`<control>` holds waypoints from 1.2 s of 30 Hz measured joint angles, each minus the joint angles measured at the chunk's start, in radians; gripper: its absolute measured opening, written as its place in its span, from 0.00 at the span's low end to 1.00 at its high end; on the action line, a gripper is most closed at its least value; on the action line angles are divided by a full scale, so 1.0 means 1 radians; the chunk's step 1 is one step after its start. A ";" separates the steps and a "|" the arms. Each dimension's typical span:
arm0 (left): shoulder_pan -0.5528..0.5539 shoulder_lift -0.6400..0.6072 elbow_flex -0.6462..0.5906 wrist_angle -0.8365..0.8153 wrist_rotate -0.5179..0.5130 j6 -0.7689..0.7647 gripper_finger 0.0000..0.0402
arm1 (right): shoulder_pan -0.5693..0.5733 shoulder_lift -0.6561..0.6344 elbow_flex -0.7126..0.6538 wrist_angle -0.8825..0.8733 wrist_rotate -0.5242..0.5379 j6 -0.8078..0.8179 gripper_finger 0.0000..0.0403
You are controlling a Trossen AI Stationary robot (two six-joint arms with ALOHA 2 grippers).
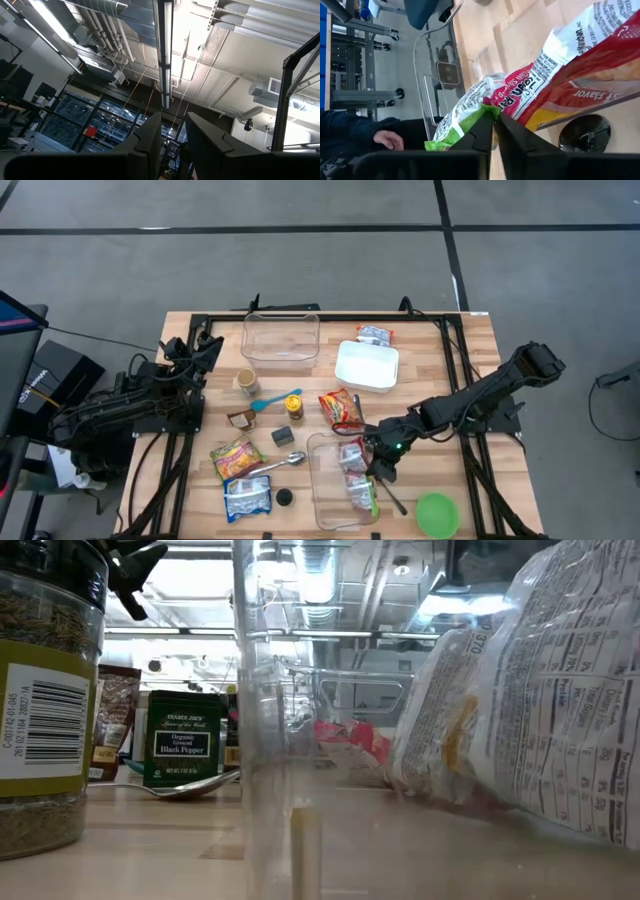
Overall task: Pick & Place Food Item
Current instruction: Put the right green noodle pack into the bottom transparent bin, then put the orange seasoning pack into the top transparent bin
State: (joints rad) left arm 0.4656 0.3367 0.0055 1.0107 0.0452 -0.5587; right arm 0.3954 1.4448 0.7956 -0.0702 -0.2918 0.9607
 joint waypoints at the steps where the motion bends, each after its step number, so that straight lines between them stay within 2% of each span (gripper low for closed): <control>1: 0.000 0.000 0.000 0.000 0.000 0.000 0.21 | 0.000 0.000 0.000 0.000 0.000 0.000 0.09; 5: 0.000 0.000 0.000 0.000 0.000 0.000 0.21 | -0.008 0.000 0.000 0.000 -0.003 0.000 0.17; 9: 0.000 0.000 0.000 0.000 0.000 0.000 0.21 | -0.026 -0.002 0.000 -0.002 -0.028 0.000 0.21; 18: 0.000 0.000 0.000 0.000 0.000 0.000 0.21 | -0.059 -0.027 0.001 -0.021 -0.074 0.008 0.19; 28: 0.000 0.000 0.000 0.000 0.000 0.000 0.21 | -0.057 -0.088 0.003 -0.045 -0.075 0.012 0.19; 36: 0.000 0.000 0.000 0.000 0.000 0.000 0.21 | -0.058 -0.186 0.013 -0.058 -0.017 -0.027 0.19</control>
State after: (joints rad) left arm 0.4656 0.3370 0.0055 1.0104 0.0452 -0.5587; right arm 0.3374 1.2586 0.8085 -0.1286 -0.3089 0.9338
